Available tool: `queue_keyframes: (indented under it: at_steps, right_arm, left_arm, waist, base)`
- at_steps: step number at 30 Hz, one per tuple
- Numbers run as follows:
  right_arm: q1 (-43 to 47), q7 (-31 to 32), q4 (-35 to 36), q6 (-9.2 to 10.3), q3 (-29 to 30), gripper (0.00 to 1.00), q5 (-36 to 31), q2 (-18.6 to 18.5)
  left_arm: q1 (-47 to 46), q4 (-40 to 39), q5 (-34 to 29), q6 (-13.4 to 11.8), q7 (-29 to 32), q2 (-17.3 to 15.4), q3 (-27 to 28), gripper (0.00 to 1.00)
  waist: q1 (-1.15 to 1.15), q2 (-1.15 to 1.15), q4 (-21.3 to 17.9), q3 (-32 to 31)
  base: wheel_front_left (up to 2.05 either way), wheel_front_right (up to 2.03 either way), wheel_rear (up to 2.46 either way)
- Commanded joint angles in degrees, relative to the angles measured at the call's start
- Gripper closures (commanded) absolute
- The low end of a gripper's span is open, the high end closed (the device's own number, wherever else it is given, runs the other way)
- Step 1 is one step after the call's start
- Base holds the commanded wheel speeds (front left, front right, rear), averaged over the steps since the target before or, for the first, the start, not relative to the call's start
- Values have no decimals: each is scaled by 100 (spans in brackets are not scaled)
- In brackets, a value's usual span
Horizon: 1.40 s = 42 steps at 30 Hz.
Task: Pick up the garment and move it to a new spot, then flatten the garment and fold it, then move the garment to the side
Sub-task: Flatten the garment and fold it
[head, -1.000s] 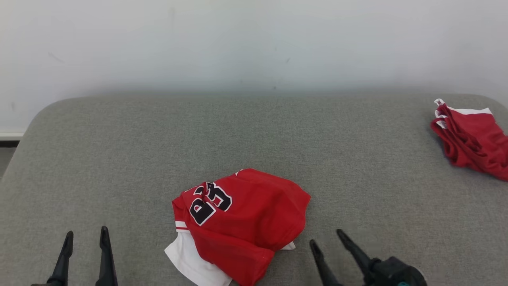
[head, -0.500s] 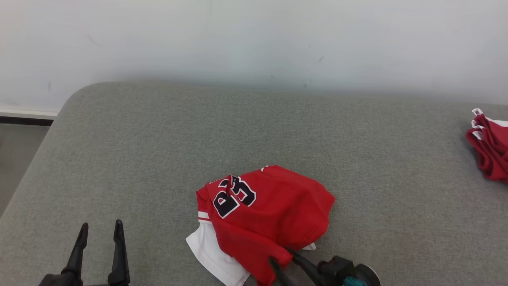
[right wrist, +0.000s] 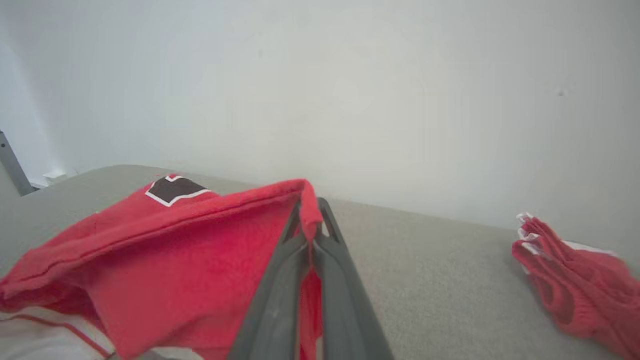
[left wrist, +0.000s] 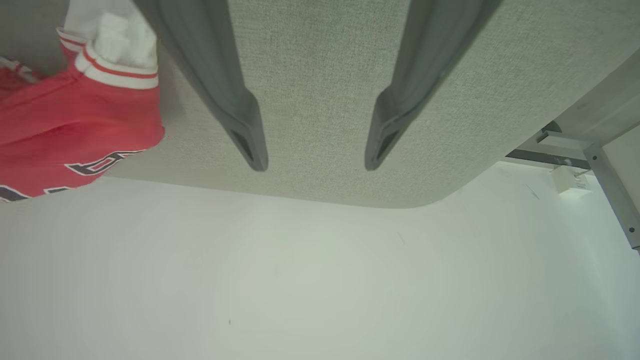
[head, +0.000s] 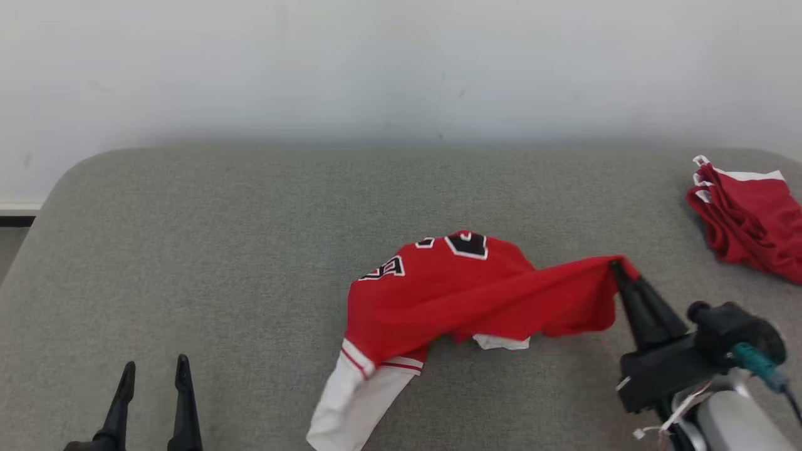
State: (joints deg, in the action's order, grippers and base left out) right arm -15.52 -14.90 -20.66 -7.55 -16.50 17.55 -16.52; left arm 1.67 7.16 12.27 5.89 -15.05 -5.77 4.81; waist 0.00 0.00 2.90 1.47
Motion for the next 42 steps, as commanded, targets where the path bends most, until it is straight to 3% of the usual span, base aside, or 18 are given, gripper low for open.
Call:
queue_keyframes:
  at_steps: [1, 9, 15, 20, 21, 22, 33, 42]
  right_arm:
    - [3, -30, 115, 13, 137, 100, -52, -118]
    - [683, 291, 667, 13, 1054, 100, -224, -743]
    - [1835, 406, 975, 13, 1661, 100, -466, -388]
    - [2211, 356, 736, 13, 1822, 100, -653, -162]
    - [2217, 353, 728, 13, 1823, 27, -665, -97]
    - [2217, 342, 740, 13, 1779, 0, -652, -42]
    - [2251, 59, 1195, 13, 1763, 0, -372, -148]
    - [2269, -7, 1804, 13, 1696, 0, -538, 255]
  left_arm:
    - [53, 11, -43, 2, -18, 22, 11, 0]
    - [-69, 54, -102, 52, -18, 86, -129, 0]
    - [-94, 76, -95, 95, -18, 126, -186, 0]
    - [-25, 66, -135, 99, -18, 147, -194, 0]
    - [-11, 75, -130, 102, -18, 150, -200, 0]
    - [4, 76, -123, 102, -18, 151, -187, 0]
    - [97, 64, -109, 104, -18, 134, -91, 0]
    - [180, 339, -61, 128, -18, 161, -216, 0]
  waist:
    - [0, 0, -132, -4]
    - [0, 0, -146, 70]
    - [0, 0, -58, 67]
    - [0, 0, -140, 67]
    - [0, 0, -163, 65]
    - [0, 0, -193, 59]
    - [0, 0, -397, -14]
    - [0, 0, -488, -5]
  base:
    - [0, 0, 0]
    - [0, 0, 0]
    - [0, 0, 0]
    - [0, 0, 0]
    - [0, 0, 0]
    - [0, 0, 0]
    - [0, 0, 0]
    - [0, 0, 0]
